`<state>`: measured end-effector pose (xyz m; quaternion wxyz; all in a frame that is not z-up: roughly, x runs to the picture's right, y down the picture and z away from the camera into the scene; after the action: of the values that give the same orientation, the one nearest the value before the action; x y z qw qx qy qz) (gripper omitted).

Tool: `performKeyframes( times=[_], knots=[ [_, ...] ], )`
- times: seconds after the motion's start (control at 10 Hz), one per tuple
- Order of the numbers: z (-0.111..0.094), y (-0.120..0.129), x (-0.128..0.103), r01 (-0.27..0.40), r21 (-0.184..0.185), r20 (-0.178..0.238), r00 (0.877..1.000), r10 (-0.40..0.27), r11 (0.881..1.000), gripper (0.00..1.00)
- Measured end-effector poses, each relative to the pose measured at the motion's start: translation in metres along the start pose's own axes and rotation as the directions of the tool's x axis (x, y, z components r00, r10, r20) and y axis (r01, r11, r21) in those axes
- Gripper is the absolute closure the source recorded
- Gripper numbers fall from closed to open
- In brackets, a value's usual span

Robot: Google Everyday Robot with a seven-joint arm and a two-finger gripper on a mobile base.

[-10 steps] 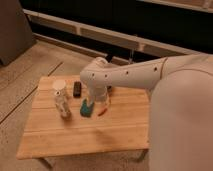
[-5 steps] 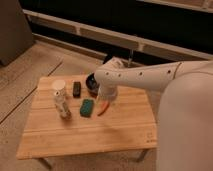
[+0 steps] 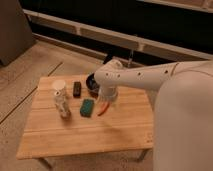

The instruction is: Place the pepper in the ceramic bowl

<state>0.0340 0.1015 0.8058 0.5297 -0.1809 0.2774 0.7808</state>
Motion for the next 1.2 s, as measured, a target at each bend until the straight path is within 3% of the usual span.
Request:
performKeyframes(
  times=[0.1,0.4,0.6,0.9,1.0,1.2],
  knots=[
    [0.013,-0.014,-0.009,-0.041,0.038,-0.007,0.999,0.041,0.998,0.35],
    [0.032,-0.018,-0.023,-0.076,0.07,-0.006,0.997,0.076,0.995,0.35],
    [0.042,-0.01,-0.032,-0.104,0.033,-0.015,0.994,0.104,0.994,0.35],
    [0.062,-0.007,-0.04,-0.12,-0.015,-0.068,0.991,0.119,0.993,0.35],
    [0.067,-0.004,-0.042,-0.107,-0.02,-0.08,0.991,0.105,0.994,0.35],
    [0.076,-0.003,-0.048,-0.059,0.005,-0.091,0.994,0.06,0.998,0.35]
  ],
)
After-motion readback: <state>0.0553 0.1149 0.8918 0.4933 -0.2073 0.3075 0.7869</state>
